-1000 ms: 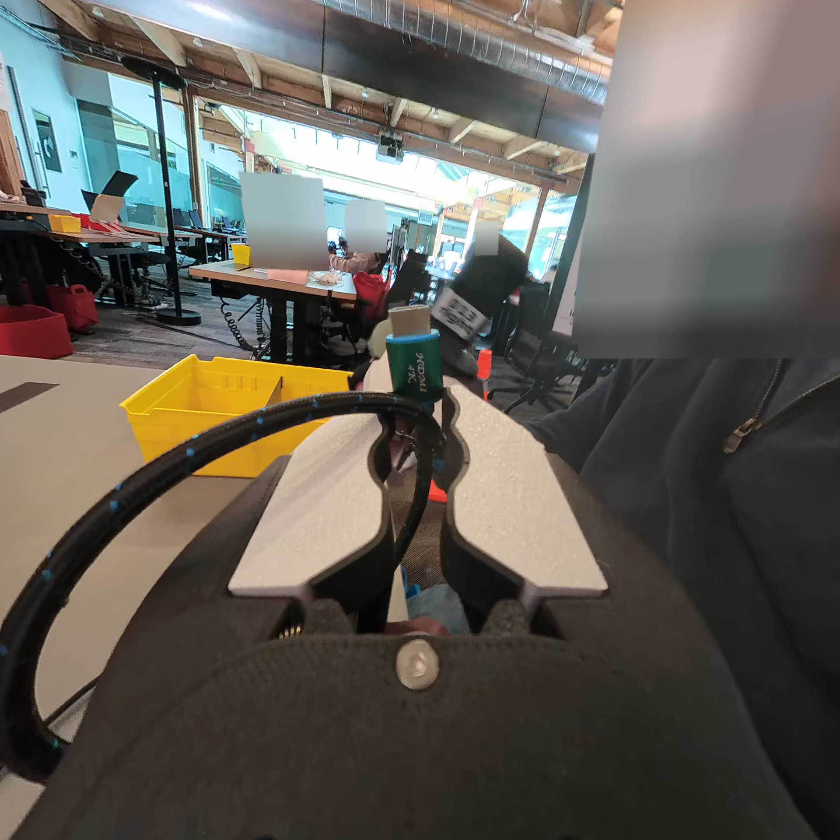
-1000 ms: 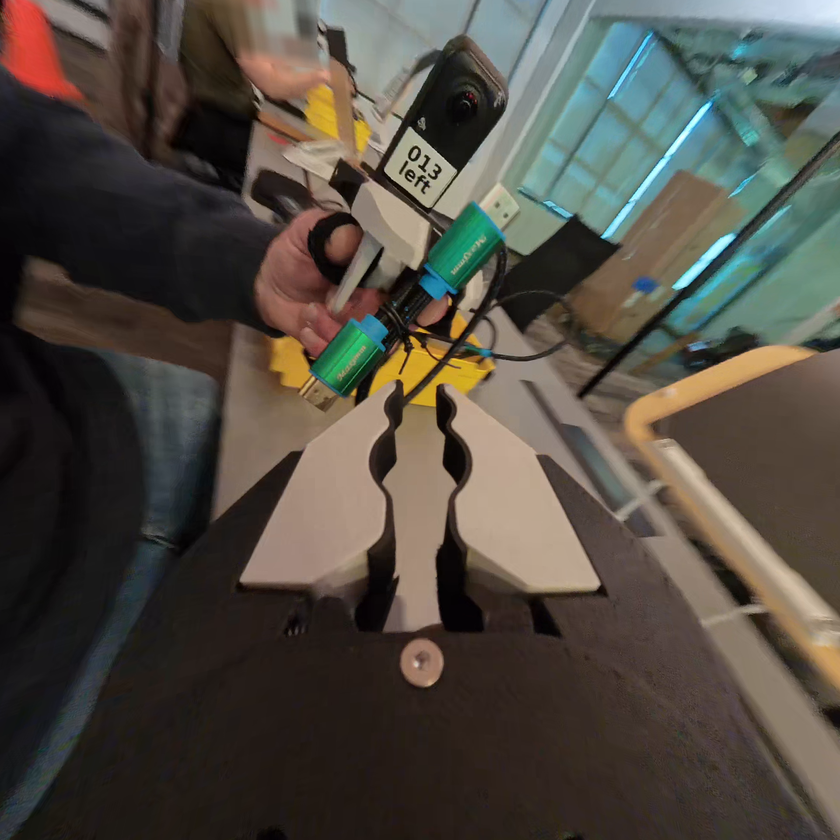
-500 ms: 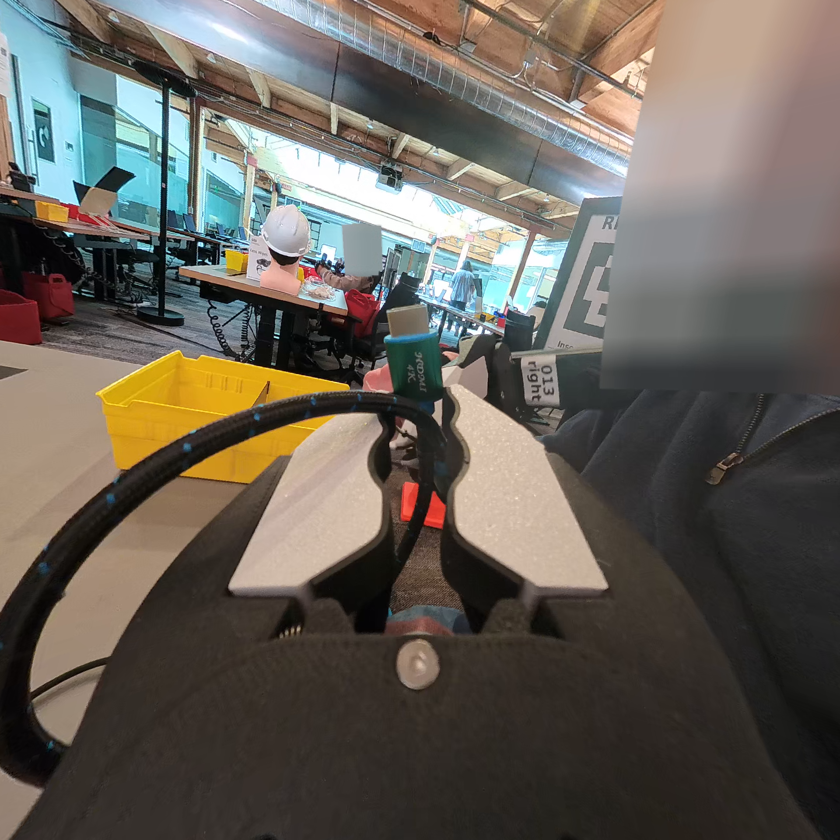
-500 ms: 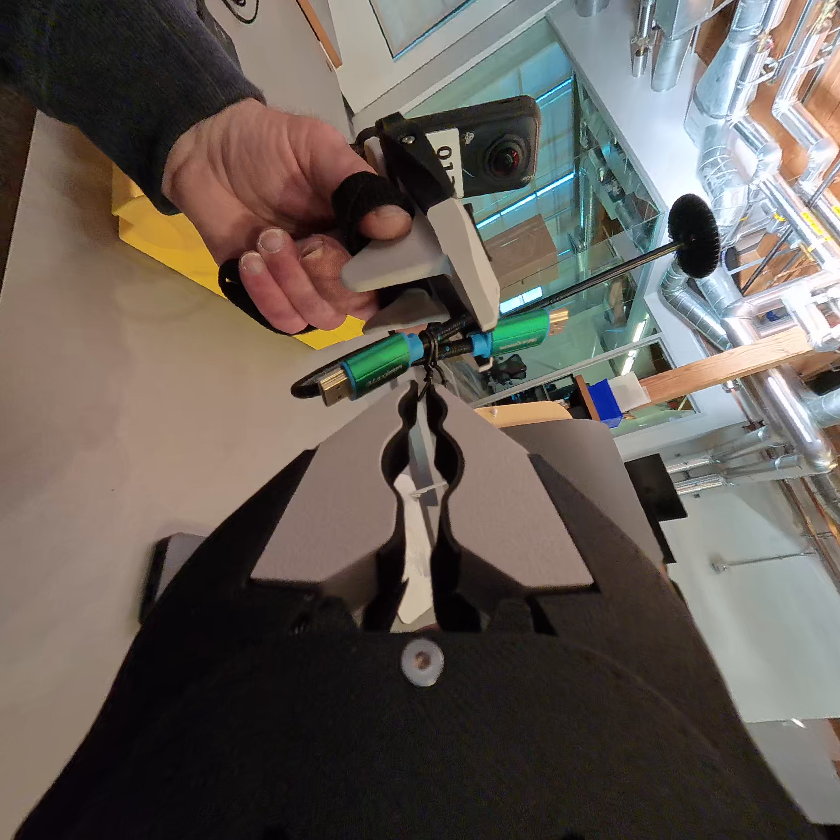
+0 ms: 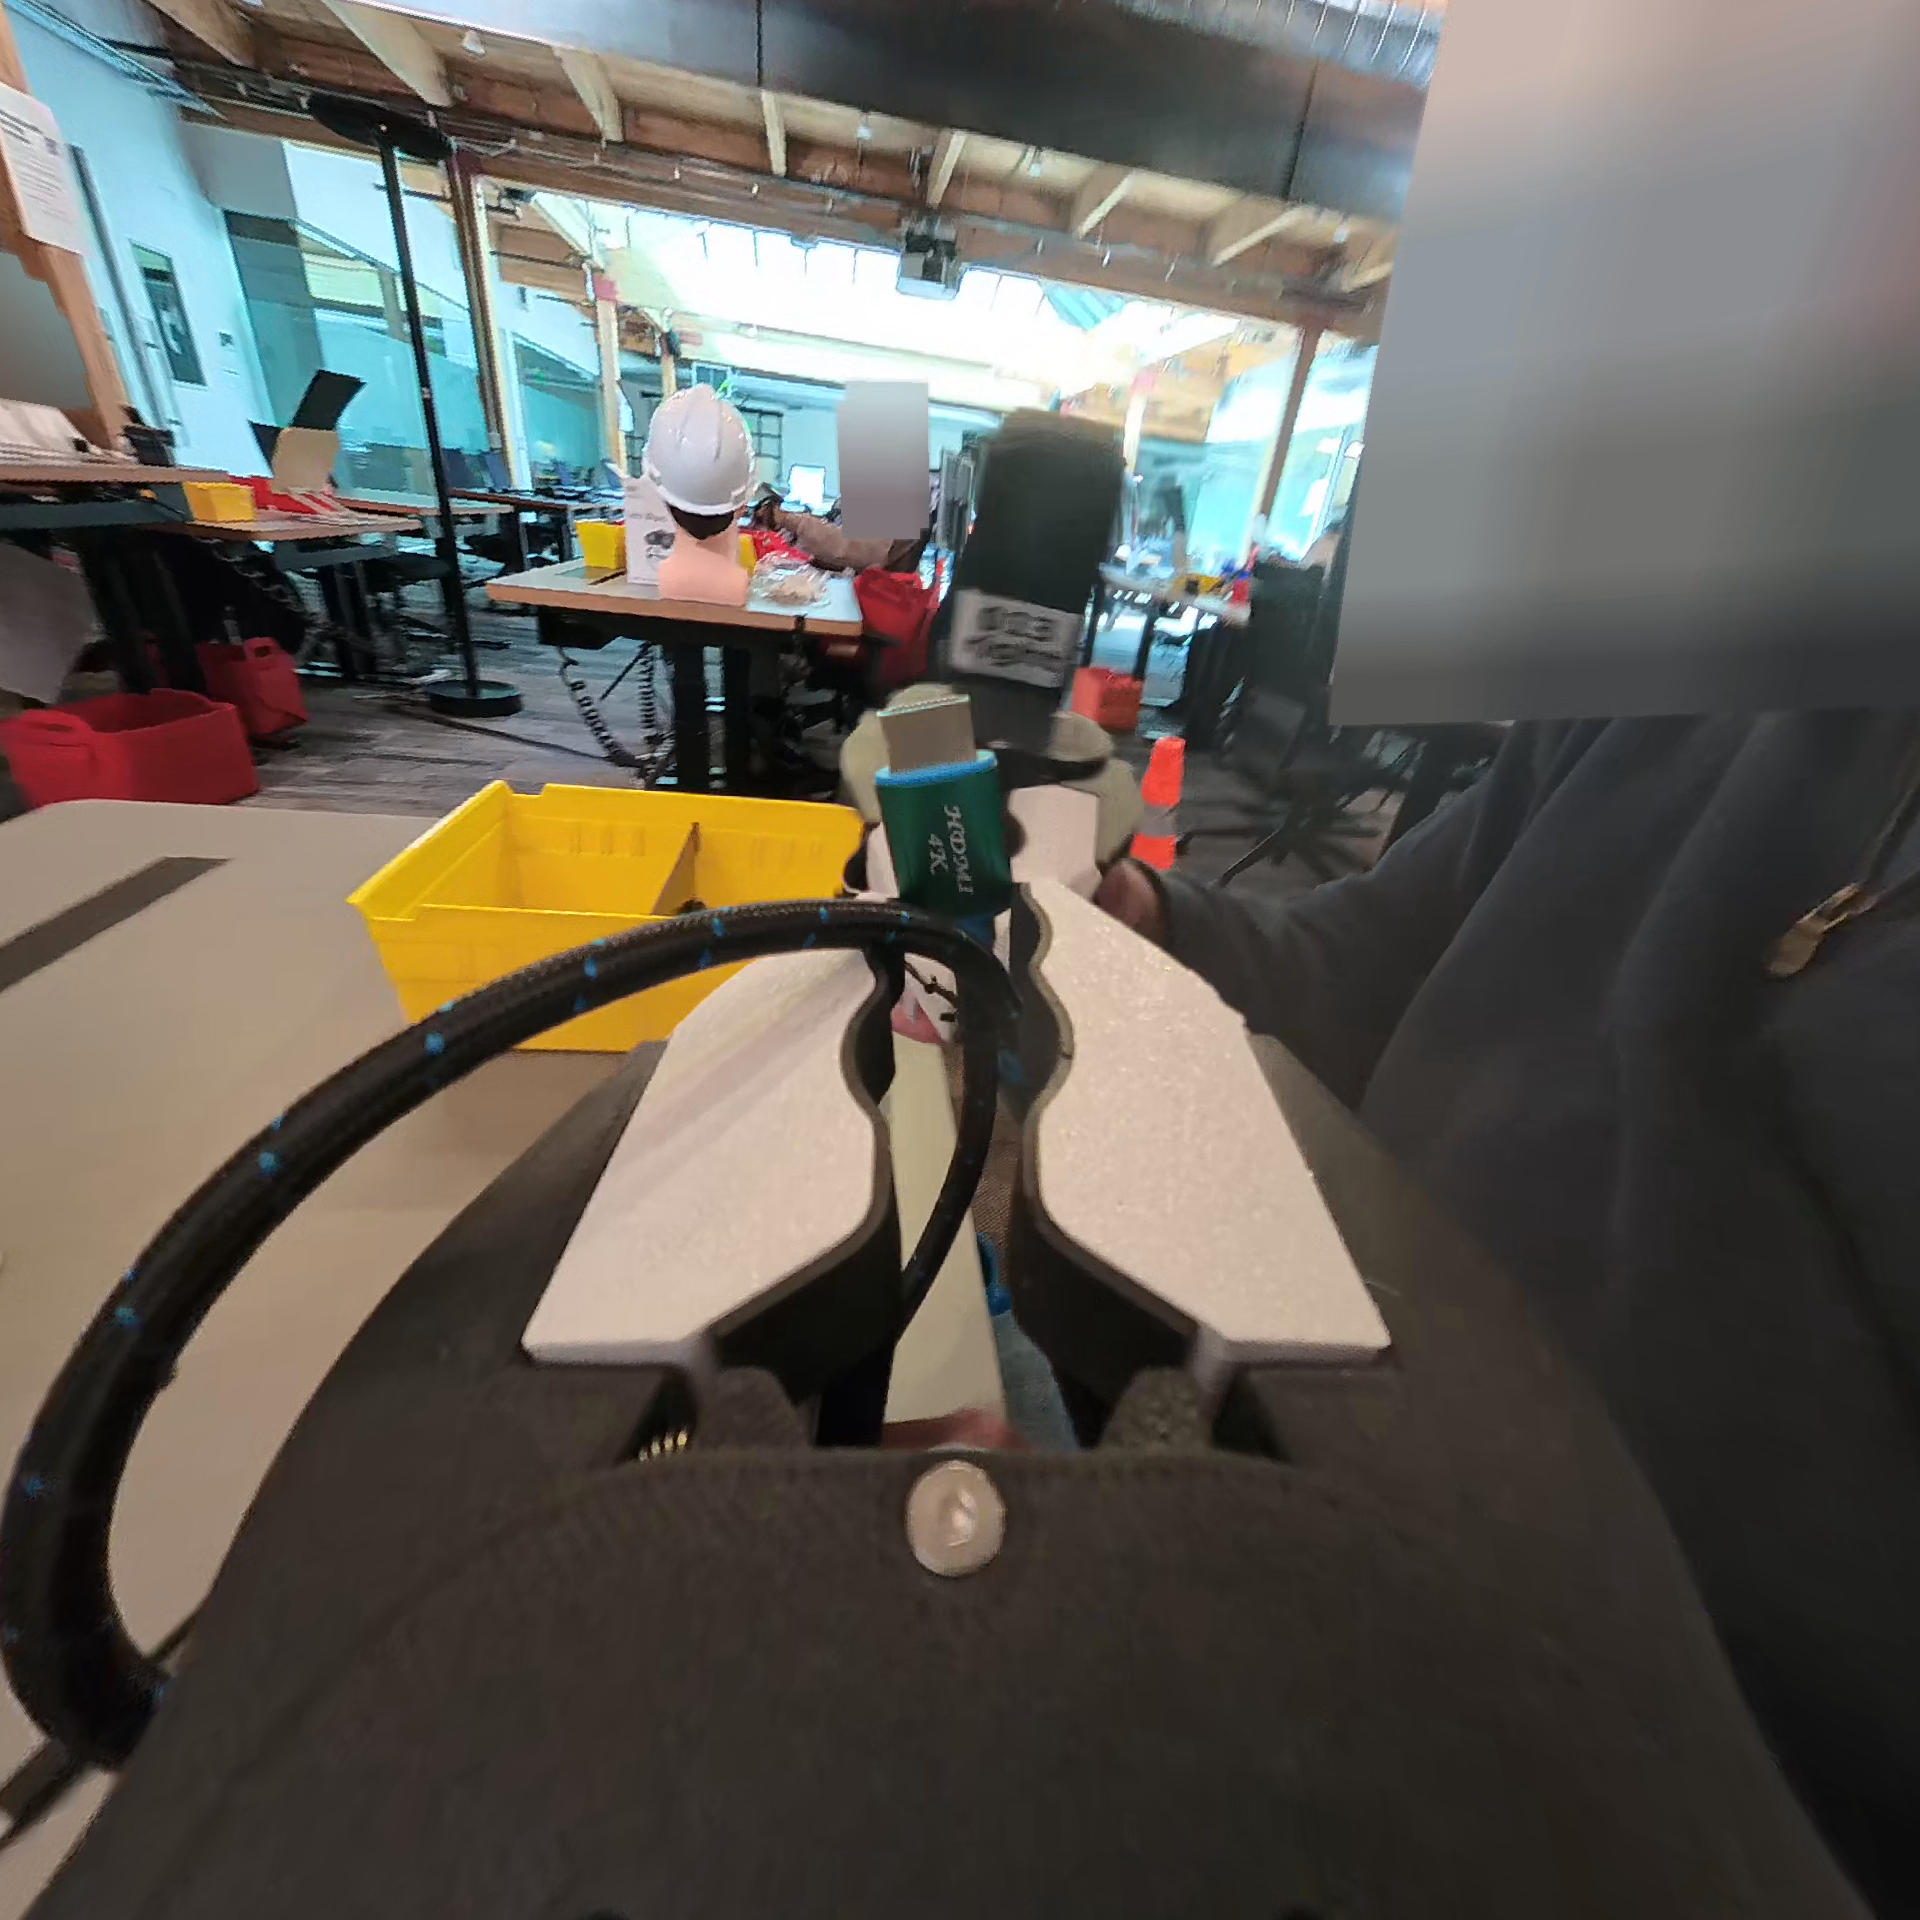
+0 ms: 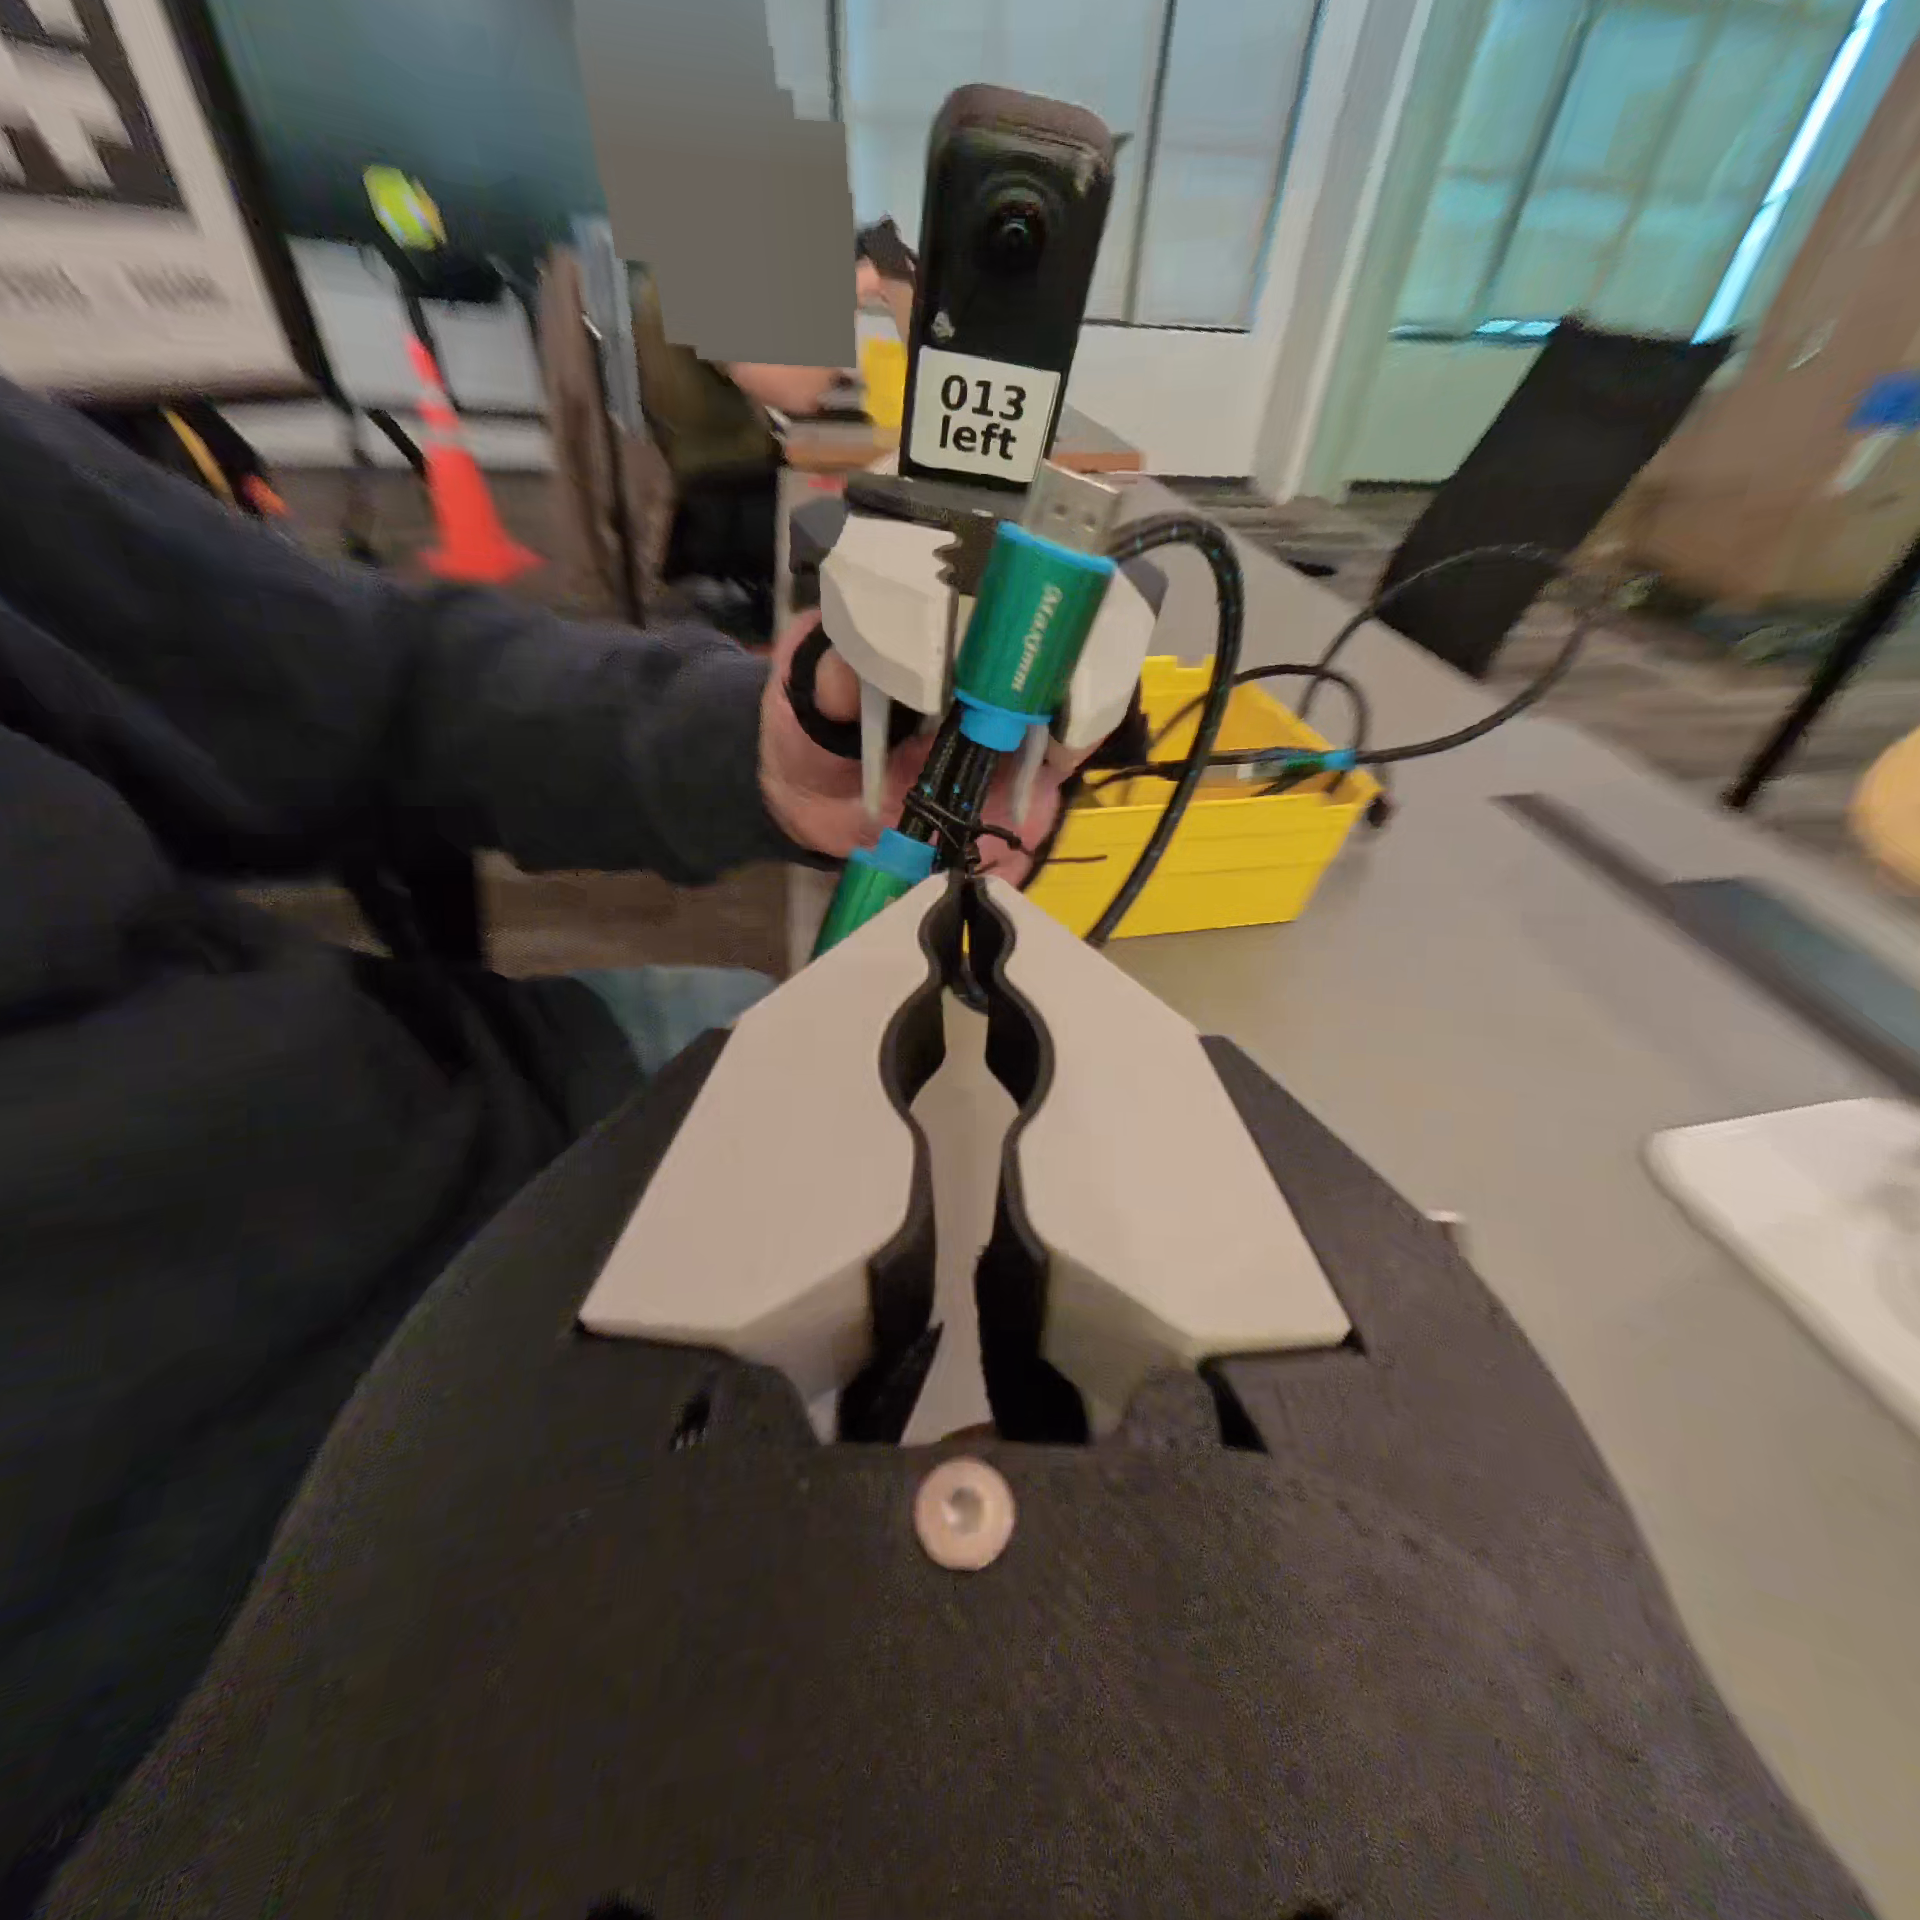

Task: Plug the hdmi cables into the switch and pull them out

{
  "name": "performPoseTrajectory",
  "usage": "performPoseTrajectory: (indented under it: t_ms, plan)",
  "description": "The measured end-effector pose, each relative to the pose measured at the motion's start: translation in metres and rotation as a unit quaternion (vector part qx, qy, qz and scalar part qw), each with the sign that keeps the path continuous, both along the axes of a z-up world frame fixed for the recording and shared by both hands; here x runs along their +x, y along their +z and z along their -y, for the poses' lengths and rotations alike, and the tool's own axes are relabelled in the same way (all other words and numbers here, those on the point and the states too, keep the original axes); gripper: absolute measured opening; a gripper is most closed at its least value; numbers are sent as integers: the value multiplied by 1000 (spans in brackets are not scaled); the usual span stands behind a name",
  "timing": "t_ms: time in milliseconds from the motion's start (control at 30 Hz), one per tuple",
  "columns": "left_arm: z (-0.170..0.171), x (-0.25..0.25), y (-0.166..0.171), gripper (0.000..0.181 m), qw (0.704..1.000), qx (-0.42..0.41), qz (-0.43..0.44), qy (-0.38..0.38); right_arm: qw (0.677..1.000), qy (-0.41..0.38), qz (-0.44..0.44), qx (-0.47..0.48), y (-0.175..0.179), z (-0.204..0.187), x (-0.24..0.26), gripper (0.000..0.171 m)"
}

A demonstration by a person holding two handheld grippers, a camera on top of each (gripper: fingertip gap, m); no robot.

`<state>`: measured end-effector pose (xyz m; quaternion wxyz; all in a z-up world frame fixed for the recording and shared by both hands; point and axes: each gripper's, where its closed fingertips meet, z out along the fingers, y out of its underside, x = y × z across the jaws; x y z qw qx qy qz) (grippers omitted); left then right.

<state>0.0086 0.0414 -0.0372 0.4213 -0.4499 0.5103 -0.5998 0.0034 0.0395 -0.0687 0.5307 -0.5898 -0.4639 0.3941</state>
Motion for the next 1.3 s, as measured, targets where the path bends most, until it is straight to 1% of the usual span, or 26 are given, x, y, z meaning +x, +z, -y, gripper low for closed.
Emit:
performPoseTrajectory:
  t_ms: [100, 167, 200, 267, 333, 433, 533, 667, 767, 867, 1167, 1300]
  plan:
    - [0, 0, -2, 19, 999, 31, -9, 14, 989, 51, -65, -124, 0, 3, -2, 0]
    - [0, 0, -2, 19, 999, 40, -12, 16, 969, 97, -101, -202, 1, 10, -4, 0]
    - [0, 0, -2, 18, 999, 40, -10, 18, 963, 105, -114, -218, 1, 10, -4, 0]
    - [-1, -1, -1, 19, 999, 33, -7, 17, 964, 106, -128, -210, 3, 8, -4, 0]
    - [-2, 0, 0, 19, 999, 28, -6, 17, 978, 80, -112, -160, 2, 3, -2, 0]
    - [-2, -1, 2, 19, 1000, 14, 0, 12, 996, 33, -67, -49, 4, 0, -2, 2]
    - [-3, -3, 4, 19, 1000, 1, 7, 8, 998, -24, -2, 61, 2, -6, -2, 7]
    - [0, -2, 6, 19, 1000, -11, 11, -2, 987, -62, 43, 143, 2, -9, -4, 10]
    - [1, -2, 6, 19, 1000, -22, 15, -8, 978, -67, 51, 193, 7, -5, -5, 7]
    - [-1, -2, 6, 19, 999, -37, 19, -10, 962, -80, 80, 248, 8, -3, -5, 6]
    - [-5, 0, 2, 19, 997, -71, 23, -21, 922, -108, 149, 340, 4, -6, -6, 7]
    - [-5, 1, 0, 19, 997, -77, 20, -24, 907, -112, 179, 363, 1, -8, -6, 3]
